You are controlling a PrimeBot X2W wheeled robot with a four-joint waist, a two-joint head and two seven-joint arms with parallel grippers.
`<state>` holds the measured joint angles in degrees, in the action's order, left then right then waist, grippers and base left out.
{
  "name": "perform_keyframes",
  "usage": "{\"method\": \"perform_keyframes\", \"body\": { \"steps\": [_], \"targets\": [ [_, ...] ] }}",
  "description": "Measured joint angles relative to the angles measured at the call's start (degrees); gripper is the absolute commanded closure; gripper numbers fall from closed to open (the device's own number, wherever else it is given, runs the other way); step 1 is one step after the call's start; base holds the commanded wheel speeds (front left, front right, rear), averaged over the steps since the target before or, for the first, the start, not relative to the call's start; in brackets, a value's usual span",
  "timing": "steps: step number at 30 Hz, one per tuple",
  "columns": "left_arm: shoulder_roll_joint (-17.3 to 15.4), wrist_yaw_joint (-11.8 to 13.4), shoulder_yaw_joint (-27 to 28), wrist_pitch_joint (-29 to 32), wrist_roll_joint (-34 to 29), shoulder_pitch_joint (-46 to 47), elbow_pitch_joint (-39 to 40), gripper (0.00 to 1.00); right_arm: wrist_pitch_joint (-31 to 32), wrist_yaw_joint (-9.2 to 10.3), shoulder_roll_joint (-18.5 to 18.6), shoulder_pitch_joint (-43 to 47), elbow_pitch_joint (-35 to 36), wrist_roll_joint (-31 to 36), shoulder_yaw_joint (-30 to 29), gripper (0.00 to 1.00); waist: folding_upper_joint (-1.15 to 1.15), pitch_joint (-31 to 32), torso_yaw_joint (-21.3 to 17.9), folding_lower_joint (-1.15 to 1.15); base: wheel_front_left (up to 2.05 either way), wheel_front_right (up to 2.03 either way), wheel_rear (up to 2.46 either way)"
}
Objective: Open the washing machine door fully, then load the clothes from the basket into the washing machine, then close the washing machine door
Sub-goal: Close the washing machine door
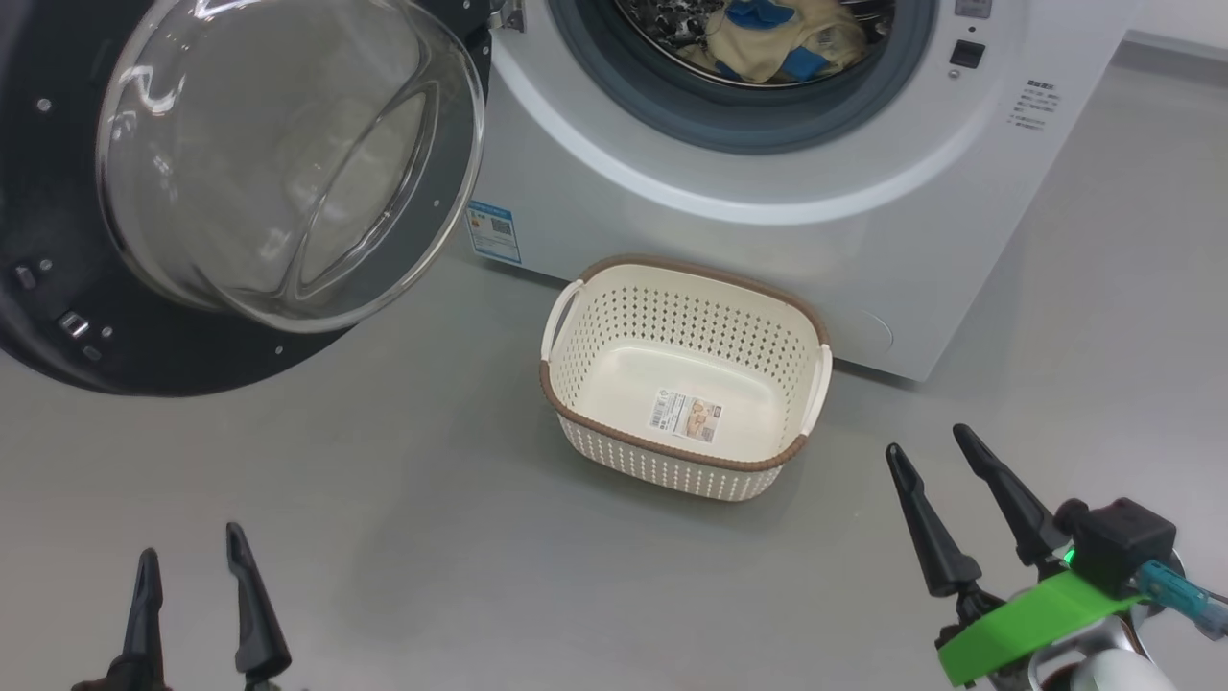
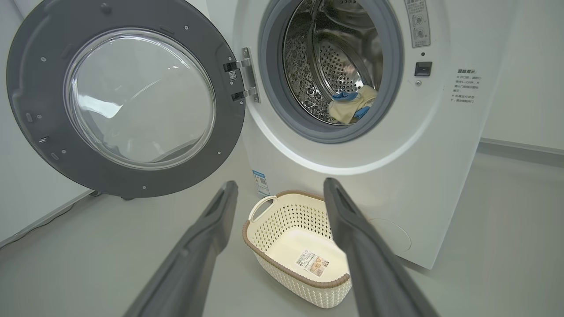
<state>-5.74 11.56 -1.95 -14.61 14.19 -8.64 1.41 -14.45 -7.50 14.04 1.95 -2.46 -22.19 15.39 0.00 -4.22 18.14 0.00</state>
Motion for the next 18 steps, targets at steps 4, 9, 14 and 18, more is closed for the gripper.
{"method": "perform_keyframes", "body": {
  "steps": [4,9,14,18],
  "targets": [
    [0.3,0.0,0.2,0.0,-0.1,-0.2,0.0,0.0,0.0,0.0,0.0,0.0,0.0,0.0,0.3,0.0,0.0,0.1,1.4,0.0,0.0,0.0,0.0],
    [0.7,-0.5,0.5,0.0,-0.2,-0.8,0.0,0.0,0.0,0.0,0.2,-0.1,-0.1,0.0,0.7,0.0,0.0,0.1,2.8,0.0,0.0,0.0,0.0],
    [1.1,-1.0,1.0,0.0,-0.2,-0.9,-0.1,0.0,0.0,0.0,0.3,-0.1,-0.4,0.0,1.0,0.0,0.0,0.2,4.1,0.0,0.0,0.0,0.0],
    [1.4,-1.0,1.4,0.0,-0.2,-1.2,-0.4,0.0,0.0,0.0,0.4,-0.1,-0.5,0.0,1.3,0.0,0.0,0.4,5.0,0.0,0.0,0.0,0.0]
  ]
}}
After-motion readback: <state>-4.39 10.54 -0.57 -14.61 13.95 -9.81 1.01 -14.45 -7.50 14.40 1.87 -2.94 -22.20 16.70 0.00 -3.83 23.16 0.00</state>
